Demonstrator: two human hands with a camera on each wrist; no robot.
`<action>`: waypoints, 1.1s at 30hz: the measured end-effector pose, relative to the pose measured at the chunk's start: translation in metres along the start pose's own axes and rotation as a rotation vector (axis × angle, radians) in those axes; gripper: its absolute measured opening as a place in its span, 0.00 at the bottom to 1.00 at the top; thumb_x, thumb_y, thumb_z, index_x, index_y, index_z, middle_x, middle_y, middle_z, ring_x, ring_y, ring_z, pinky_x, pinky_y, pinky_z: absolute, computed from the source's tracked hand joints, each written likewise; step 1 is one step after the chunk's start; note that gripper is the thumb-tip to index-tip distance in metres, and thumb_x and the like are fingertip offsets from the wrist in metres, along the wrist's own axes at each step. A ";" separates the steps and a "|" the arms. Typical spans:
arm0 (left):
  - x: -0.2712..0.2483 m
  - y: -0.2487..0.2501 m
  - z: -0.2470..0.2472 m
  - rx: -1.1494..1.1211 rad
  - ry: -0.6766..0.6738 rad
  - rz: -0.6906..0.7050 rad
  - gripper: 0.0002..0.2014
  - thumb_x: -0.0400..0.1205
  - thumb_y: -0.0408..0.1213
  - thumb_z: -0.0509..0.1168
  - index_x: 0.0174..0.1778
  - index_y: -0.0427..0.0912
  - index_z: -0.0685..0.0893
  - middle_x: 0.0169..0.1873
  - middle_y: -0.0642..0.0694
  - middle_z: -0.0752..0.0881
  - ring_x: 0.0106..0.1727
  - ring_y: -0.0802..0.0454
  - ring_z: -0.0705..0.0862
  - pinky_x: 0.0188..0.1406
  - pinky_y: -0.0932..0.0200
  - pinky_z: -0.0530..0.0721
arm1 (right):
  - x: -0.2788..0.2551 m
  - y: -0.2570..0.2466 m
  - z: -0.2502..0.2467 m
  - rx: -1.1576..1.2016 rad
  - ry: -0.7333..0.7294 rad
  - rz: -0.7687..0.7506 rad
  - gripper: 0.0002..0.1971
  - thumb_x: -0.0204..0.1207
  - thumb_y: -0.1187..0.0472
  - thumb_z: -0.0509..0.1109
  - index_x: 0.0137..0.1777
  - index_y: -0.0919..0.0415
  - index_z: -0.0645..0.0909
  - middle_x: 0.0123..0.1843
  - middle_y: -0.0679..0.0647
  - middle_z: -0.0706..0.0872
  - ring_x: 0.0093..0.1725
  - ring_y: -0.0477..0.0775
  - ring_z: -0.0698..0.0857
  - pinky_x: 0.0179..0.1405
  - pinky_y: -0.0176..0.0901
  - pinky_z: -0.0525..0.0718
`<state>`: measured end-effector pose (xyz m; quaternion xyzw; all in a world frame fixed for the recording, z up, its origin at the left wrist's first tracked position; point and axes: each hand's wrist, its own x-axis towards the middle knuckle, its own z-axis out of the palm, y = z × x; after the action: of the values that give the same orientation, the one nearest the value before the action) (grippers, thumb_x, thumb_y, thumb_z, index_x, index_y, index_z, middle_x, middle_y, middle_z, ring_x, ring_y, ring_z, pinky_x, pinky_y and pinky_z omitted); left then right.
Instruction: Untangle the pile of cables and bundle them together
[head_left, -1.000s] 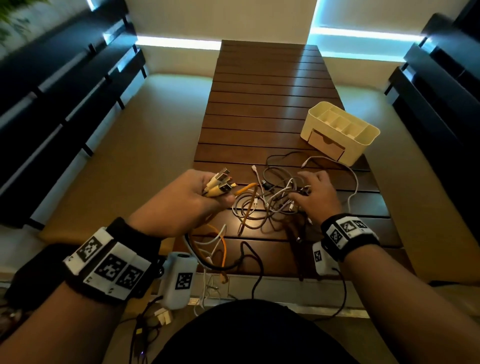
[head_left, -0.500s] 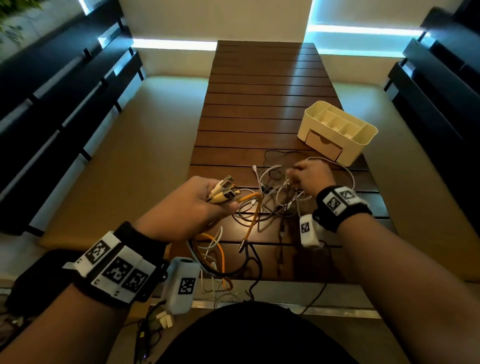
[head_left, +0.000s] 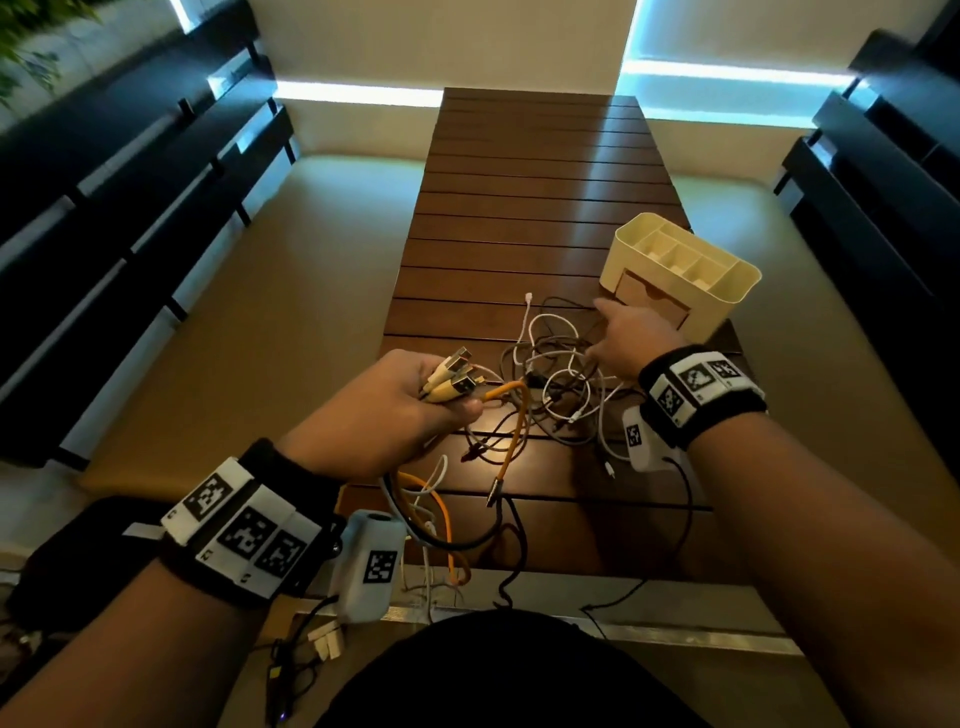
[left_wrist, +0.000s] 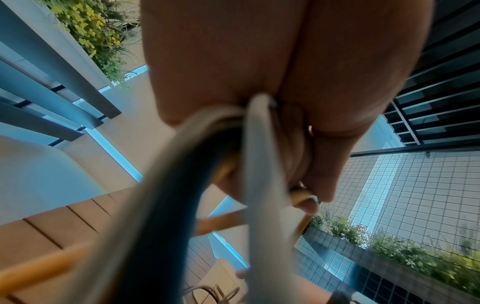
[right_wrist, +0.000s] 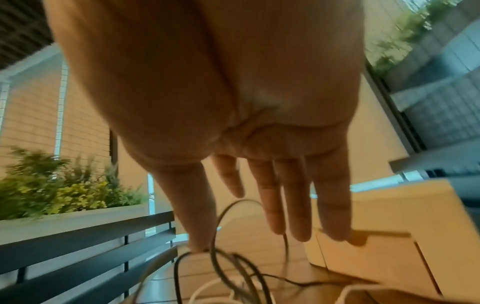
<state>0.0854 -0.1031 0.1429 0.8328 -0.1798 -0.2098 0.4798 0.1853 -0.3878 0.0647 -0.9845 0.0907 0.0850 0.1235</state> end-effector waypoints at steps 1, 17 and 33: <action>0.001 0.000 0.000 -0.001 0.003 -0.002 0.08 0.84 0.37 0.67 0.42 0.37 0.83 0.23 0.50 0.79 0.23 0.53 0.75 0.23 0.63 0.77 | -0.007 -0.001 -0.003 -0.045 0.061 -0.005 0.30 0.81 0.55 0.69 0.82 0.48 0.63 0.68 0.61 0.82 0.65 0.64 0.82 0.61 0.58 0.83; 0.012 0.007 0.014 -0.051 0.043 0.062 0.08 0.84 0.36 0.67 0.38 0.41 0.82 0.20 0.53 0.77 0.21 0.62 0.72 0.22 0.66 0.73 | -0.120 -0.045 -0.047 0.490 -0.242 -0.532 0.07 0.83 0.52 0.68 0.51 0.52 0.86 0.39 0.45 0.87 0.37 0.39 0.85 0.42 0.34 0.84; 0.017 0.002 0.022 -0.431 0.225 0.082 0.05 0.86 0.32 0.63 0.49 0.33 0.79 0.18 0.54 0.65 0.19 0.55 0.60 0.19 0.63 0.63 | -0.174 0.019 -0.026 0.479 -0.469 -0.205 0.06 0.82 0.52 0.68 0.44 0.46 0.83 0.36 0.45 0.84 0.35 0.42 0.82 0.40 0.40 0.82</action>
<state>0.0877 -0.1284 0.1311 0.7213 -0.1101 -0.1295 0.6715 0.0163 -0.3849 0.1185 -0.8853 -0.0219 0.2721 0.3765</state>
